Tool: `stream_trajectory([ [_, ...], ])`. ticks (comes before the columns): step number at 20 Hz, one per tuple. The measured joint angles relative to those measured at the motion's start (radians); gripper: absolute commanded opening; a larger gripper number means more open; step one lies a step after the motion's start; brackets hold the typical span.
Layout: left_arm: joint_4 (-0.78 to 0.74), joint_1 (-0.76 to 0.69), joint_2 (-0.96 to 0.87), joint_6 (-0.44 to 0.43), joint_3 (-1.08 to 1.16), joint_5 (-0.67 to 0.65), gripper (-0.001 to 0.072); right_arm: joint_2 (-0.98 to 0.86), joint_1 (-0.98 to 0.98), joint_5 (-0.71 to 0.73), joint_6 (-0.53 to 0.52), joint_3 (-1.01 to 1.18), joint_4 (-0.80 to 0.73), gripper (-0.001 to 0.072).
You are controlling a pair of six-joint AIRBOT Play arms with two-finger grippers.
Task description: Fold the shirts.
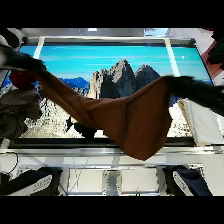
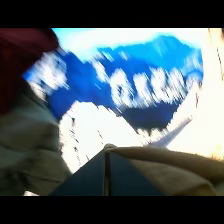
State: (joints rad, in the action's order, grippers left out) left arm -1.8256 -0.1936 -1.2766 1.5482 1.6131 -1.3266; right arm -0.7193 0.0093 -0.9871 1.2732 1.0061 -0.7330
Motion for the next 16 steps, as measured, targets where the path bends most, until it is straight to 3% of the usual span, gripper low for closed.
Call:
stream_trajectory([
  [3, 0.092, 0.000, -0.231, -0.008, -0.061, -0.008, 0.0010, -0.166, 0.062, 0.003, -0.041, -0.091, -0.012, 0.0024],
  [7, 0.148, 0.000, -0.486, -0.016, -0.093, -0.061, 0.0011, -0.370, 0.115, 0.135, -0.078, -0.167, -0.031, 0.0024],
  [12, 0.164, 0.000, -0.586, -0.015, -0.064, -0.086, 0.0011, -0.506, 0.131, 0.294, -0.092, -0.191, -0.056, 0.0027],
  [13, 0.165, 0.000, -0.589, -0.006, -0.041, -0.046, 0.0042, -0.517, 0.132, 0.319, -0.093, -0.192, -0.060, 0.0032],
  [14, 0.169, 0.000, -0.588, 0.003, -0.008, 0.002, 0.0236, -0.525, 0.133, 0.337, -0.094, -0.194, -0.064, 0.0082],
  [15, 0.180, 0.000, -0.576, 0.015, 0.033, 0.003, 0.0506, -0.529, 0.133, 0.352, -0.094, -0.195, -0.069, 0.0223],
  [16, 0.179, 0.000, -0.564, 0.019, 0.074, 0.012, 0.0613, -0.533, 0.133, 0.364, -0.095, -0.195, -0.070, 0.0363],
])
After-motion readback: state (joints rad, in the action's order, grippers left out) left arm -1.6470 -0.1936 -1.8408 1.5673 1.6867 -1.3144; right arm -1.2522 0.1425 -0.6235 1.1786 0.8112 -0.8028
